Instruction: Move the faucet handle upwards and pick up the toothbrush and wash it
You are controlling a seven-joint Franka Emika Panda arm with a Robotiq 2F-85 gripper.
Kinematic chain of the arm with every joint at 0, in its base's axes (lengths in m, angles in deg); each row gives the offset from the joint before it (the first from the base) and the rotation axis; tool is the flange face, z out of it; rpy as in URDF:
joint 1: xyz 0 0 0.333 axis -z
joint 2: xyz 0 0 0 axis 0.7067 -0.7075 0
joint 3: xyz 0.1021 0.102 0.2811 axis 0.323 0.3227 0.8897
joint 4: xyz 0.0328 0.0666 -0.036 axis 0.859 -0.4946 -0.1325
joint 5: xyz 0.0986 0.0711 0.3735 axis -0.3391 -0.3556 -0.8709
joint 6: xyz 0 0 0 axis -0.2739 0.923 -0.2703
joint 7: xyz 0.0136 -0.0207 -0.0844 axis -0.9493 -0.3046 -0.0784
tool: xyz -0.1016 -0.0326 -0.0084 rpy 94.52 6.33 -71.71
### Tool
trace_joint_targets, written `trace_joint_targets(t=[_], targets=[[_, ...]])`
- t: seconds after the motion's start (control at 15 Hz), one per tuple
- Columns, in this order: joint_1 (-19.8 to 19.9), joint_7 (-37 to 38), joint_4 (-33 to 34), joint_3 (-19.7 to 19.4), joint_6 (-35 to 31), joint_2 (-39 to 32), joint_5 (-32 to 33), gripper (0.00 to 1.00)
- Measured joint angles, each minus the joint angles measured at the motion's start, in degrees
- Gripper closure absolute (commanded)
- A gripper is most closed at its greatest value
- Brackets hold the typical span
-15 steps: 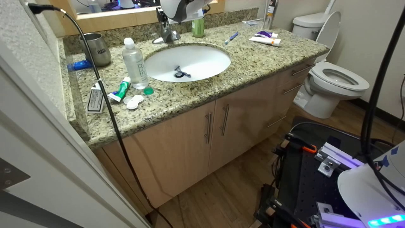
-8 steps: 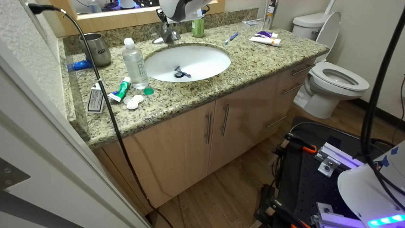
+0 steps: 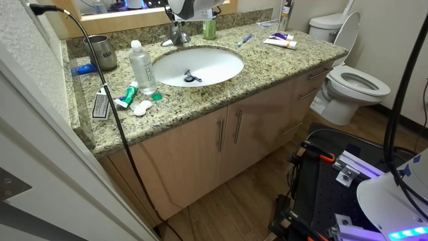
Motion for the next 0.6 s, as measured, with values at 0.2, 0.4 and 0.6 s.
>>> trace_joint_targets(t=[0.2,0.4,0.6], targets=[[2.1,-0.1,-0.1,2.9,-3.6,0.3,-2.9,0.93],[4.5,-0.1,-0.3,6.9,-8.1,2.2,-4.9,0.93],[6.4,-2.5,-0.5,12.4,-12.7,7.5,-8.5,0.45]])
